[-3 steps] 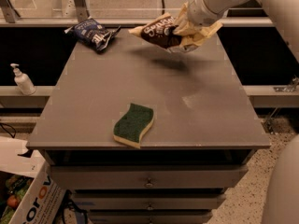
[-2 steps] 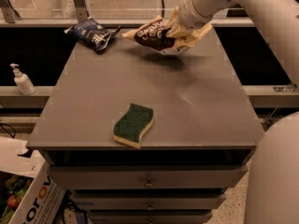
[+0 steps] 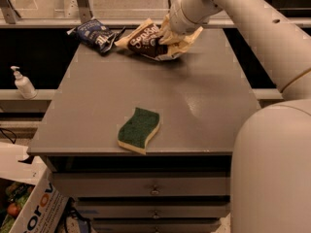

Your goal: Move brown chip bag near blue chip bag

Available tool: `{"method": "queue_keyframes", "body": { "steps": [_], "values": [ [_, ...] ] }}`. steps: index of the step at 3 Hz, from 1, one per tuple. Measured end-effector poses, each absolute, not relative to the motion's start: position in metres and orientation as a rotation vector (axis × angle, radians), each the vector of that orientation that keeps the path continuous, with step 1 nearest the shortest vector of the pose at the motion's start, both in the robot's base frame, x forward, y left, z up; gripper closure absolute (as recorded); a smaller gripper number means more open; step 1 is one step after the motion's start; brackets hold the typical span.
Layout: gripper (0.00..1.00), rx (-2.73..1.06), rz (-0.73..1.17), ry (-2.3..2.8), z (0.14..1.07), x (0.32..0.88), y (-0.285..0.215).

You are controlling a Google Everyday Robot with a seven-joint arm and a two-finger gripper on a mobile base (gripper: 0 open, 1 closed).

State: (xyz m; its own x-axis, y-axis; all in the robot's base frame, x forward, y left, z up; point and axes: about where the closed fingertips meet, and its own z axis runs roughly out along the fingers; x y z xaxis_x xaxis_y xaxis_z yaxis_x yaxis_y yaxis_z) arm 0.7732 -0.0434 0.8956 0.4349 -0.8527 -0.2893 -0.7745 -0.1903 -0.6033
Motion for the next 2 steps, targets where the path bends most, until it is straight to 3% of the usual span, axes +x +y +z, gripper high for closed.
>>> {"method": "queue_keyframes", "body": {
  "steps": [2],
  "values": [
    [1.0,-2.038,-0.094,1.298,0.885,0.775,-0.007]
  ]
}}
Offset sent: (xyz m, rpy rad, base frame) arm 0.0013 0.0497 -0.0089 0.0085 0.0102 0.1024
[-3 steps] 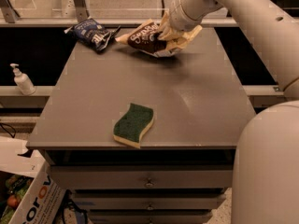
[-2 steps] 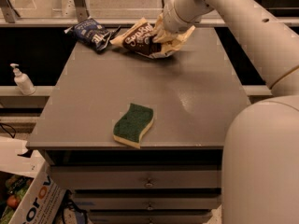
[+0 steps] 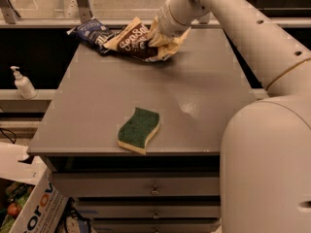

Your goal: Move brown chip bag near blue chip bag

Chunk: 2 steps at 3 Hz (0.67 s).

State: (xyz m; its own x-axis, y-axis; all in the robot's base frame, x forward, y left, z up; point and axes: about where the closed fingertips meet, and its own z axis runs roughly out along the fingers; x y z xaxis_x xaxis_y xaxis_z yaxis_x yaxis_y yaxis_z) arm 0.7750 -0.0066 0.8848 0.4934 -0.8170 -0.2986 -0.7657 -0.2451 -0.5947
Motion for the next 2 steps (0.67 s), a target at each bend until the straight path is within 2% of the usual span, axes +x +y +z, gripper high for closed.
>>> {"method": "queue_keyframes", "body": {
  "steps": [1,2],
  "values": [
    [0.82,-2.044,-0.081,1.299,0.882,0.7752,-0.002],
    [0.6,-2.046,-0.071,1.301,0.8814,0.7747,-0.0008]
  ]
}}
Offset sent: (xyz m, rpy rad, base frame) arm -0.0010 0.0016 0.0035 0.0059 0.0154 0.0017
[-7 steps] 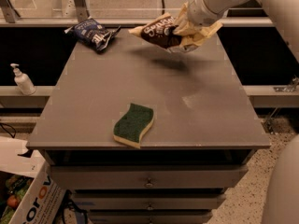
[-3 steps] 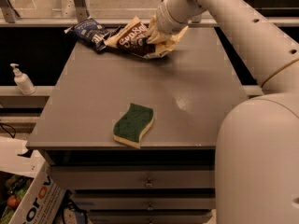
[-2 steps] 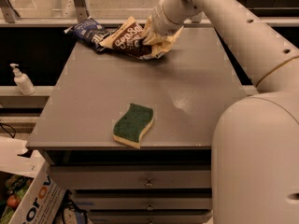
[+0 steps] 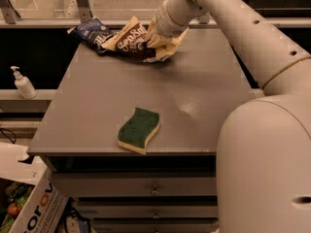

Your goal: Move brown chip bag near blue chip bag

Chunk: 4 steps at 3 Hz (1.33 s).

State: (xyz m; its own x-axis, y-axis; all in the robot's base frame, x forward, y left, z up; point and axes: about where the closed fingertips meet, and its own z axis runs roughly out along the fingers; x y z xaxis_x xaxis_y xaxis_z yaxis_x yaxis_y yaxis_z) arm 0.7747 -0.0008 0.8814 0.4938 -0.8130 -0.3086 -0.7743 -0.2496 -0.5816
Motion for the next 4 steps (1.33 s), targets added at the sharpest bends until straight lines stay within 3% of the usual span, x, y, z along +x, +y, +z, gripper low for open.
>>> {"method": "queue_keyframes", "body": {
  "steps": [2,3,4],
  "values": [
    [0.13,-2.044,-0.064,1.306,0.883,0.773,-0.003],
    [0.0,-2.039,-0.055,1.309,0.885,0.772,-0.005],
    [0.0,-2.003,-0.025,1.325,0.893,0.768,-0.013]
  ]
}}
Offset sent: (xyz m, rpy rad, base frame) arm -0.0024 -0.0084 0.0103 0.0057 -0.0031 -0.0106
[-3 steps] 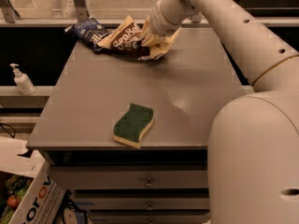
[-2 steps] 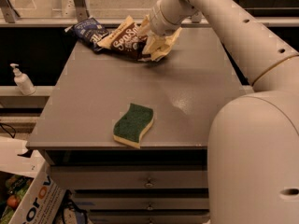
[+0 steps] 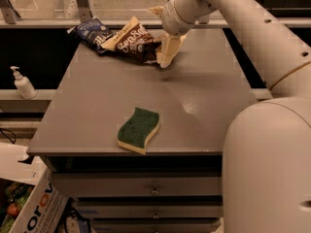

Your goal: Move brown chip bag near blue chip bag

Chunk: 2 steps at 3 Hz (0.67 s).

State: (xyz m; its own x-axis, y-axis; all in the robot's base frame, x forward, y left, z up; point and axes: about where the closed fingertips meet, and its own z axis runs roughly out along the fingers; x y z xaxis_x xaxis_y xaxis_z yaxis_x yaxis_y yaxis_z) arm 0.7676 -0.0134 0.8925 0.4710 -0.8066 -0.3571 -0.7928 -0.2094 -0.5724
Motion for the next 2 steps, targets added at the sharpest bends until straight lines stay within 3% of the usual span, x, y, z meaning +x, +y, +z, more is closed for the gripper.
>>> {"method": "queue_keyframes", "body": {
  "steps": [2],
  "values": [
    [0.0,-1.811,0.093,1.44,0.906,0.756,-0.074]
  ]
}}
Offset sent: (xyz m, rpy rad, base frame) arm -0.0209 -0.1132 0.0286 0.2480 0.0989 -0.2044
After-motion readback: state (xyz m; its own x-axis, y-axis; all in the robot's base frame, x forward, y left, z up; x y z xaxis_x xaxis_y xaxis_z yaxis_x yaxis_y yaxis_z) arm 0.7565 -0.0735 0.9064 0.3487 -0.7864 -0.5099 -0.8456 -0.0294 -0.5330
